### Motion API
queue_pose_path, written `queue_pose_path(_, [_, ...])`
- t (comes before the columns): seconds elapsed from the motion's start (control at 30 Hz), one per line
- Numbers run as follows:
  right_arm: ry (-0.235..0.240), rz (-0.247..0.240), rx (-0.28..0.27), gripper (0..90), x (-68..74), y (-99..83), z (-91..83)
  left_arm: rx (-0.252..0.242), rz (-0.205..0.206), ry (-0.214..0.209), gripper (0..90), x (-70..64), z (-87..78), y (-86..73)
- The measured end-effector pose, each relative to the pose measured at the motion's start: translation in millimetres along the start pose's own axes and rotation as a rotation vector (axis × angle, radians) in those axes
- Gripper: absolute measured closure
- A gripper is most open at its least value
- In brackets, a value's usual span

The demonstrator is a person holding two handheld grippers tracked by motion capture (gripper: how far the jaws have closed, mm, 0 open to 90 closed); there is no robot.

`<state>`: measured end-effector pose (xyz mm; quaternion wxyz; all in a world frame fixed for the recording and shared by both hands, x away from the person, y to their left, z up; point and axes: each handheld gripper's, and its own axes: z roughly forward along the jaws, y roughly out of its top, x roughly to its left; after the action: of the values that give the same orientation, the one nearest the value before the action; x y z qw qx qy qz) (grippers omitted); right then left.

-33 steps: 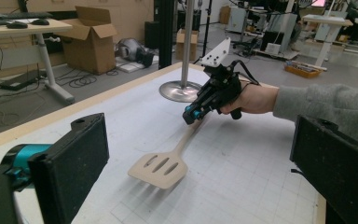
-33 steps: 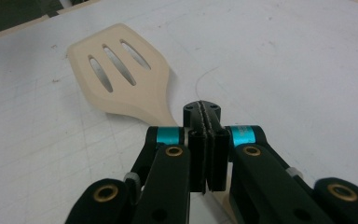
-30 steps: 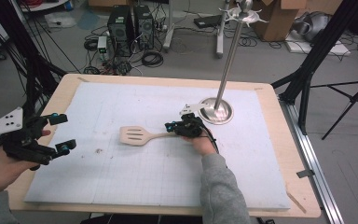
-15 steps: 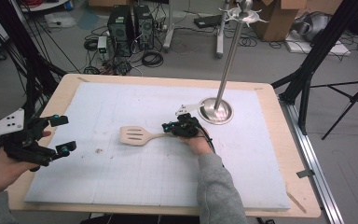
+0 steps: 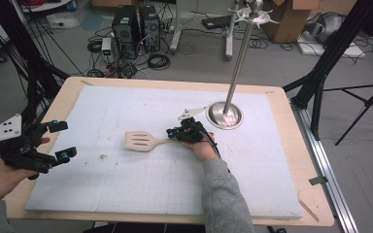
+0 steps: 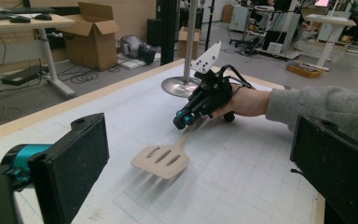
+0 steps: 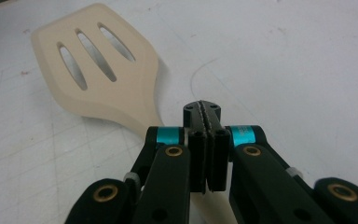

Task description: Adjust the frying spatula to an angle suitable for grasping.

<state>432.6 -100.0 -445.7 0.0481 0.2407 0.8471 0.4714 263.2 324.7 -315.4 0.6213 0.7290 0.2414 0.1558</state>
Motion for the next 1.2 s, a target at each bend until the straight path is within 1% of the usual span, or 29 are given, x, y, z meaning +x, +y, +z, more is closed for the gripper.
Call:
queue_pose_path(0.07, [-0.004, 0.009, 0.008, 89.8, 0.7, 0.6, 0.3, 0.001, -0.003, 0.002, 4.9, -0.2, 0.3, -0.4])
queue_pose_path(0.13, [-0.007, 0.005, 0.008, 89.8, 0.5, 0.7, 0.8, 0.003, 0.0, 0.001, 4.8, 0.1, 0.6, -0.7])
queue_pose_path(0.17, [-0.009, 0.007, 0.017, 89.8, 0.6, 0.8, 1.2, 0.005, 0.0, 0.001, 4.8, 0.1, 0.7, -0.8])
queue_pose_path(0.3, [-0.016, -0.009, 0.037, 89.8, 0.4, 1.4, 3.9, 0.012, -0.004, 0.005, 4.9, 0.9, 1.2, -2.8])
queue_pose_path(0.33, [-0.02, -0.018, 0.071, 89.9, 3.6, 2.0, 6.4, 0.015, -0.005, 0.005, 4.8, 1.3, 1.1, -3.2])
queue_pose_path(0.37, [-0.026, -0.029, 0.075, 89.9, 3.8, 2.2, 6.4, 0.014, -0.009, 0.008, 4.8, 1.3, 1.1, -3.6])
queue_pose_path(0.4, [-0.023, -0.013, 0.074, 89.9, 3.9, 2.0, 6.3, 0.016, -0.01, 0.009, 4.8, 1.8, 0.8, -4.3])
queue_pose_path(0.43, [-0.023, -0.013, 0.074, 89.9, 3.9, 2.0, 6.3, 0.016, -0.01, 0.009, 4.8, 1.8, 0.8, -4.3])
queue_pose_path(0.47, [-0.007, -0.007, 0.068, 90.0, 1.7, 1.3, 5.4, 0.016, -0.01, 0.01, 4.8, 2.0, 0.7, -4.7])
queue_pose_path(0.5, [-0.007, -0.007, 0.068, 90.0, 1.7, 1.3, 5.4, 0.015, -0.011, 0.01, 4.8, 2.0, 0.7, -4.9])
queue_pose_path(0.57, [-0.003, 0.019, 0.071, 90.0, 1.8, 0.9, 4.5, 0.017, -0.012, 0.013, 4.8, 2.0, 0.3, -5.3])
queue_pose_path(0.6, [0.005, 0.041, 0.073, 90.0, 1.8, 0.3, 3.7, 0.02, -0.011, 0.013, 4.8, 1.9, 0.1, -5.8])
queue_pose_path(0.63, [0.005, 0.041, 0.073, 90.0, 1.8, 0.3, 3.7, 0.02, -0.011, 0.013, 4.8, 1.9, 0.1, -5.8])
queue_pose_path(0.67, [0.012, 0.052, 0.07, 90.0, 1.7, 0.0, 2.8, 0.021, -0.013, 0.013, 4.8, 1.6, 0.0, -6.1])
queue_pose_path(0.77, [0.013, 0.052, 0.067, 90.0, 1.9, -0.3, 1.8, 0.022, -0.016, 0.015, 4.8, 1.3, -0.3, -6.7])
queue_pose_path(1.03, [0.008, 0.043, 0.081, 90.0, 4.0, -0.9, -1.7, 0.022, -0.013, 0.016, 4.8, 1.1, -0.6, -6.8])
queue_pose_path(1.2, [0.018, 0.045, 0.066, 90.0, 3.7, -7.6, -9.1, 0.026, -0.014, 0.013, 4.8, 1.0, 0.5, -7.1])
